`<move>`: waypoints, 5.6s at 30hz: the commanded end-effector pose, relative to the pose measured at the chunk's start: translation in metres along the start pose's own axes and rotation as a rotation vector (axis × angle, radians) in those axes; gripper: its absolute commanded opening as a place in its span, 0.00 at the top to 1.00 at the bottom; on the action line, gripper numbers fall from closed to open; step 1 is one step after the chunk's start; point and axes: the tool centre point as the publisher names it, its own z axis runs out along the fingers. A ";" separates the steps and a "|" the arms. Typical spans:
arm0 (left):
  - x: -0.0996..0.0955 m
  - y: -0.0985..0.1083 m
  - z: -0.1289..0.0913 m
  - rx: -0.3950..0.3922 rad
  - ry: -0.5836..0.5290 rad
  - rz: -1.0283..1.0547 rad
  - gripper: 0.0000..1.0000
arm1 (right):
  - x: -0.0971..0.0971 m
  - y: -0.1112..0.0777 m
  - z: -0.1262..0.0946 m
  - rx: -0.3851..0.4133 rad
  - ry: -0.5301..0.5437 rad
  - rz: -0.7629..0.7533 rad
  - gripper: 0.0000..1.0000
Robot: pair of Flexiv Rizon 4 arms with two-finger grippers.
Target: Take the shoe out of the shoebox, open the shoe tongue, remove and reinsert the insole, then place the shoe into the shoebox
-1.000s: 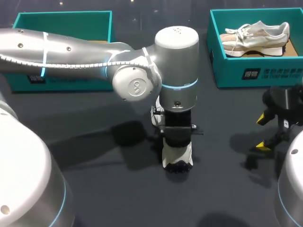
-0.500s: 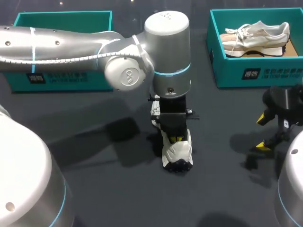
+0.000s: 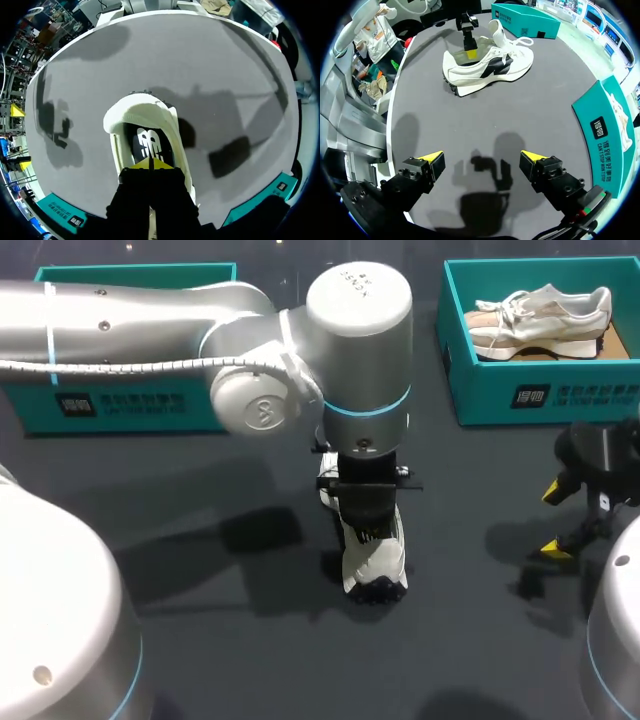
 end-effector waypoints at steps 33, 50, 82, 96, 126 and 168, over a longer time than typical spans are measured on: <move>0.014 0.024 0.002 -0.029 0.075 -0.162 0.04 | 0.002 0.000 0.000 0.002 -0.003 0.001 0.00; 0.017 0.050 -0.012 0.060 0.050 -0.151 0.00 | 0.002 0.000 0.000 0.002 -0.003 0.001 0.00; 0.028 0.100 -0.078 0.068 0.014 -0.193 0.58 | 0.002 0.000 0.000 0.002 -0.003 0.001 0.00; 0.026 0.064 -0.061 0.133 0.007 -0.131 0.61 | 0.002 0.000 0.000 0.002 -0.003 0.001 0.00; 0.008 0.030 -0.020 0.159 -0.055 -0.104 0.71 | 0.002 0.000 0.000 0.002 -0.003 0.001 0.00; 0.013 0.009 -0.103 0.112 0.008 -0.385 0.00 | 0.002 0.000 0.000 0.002 -0.003 0.001 0.00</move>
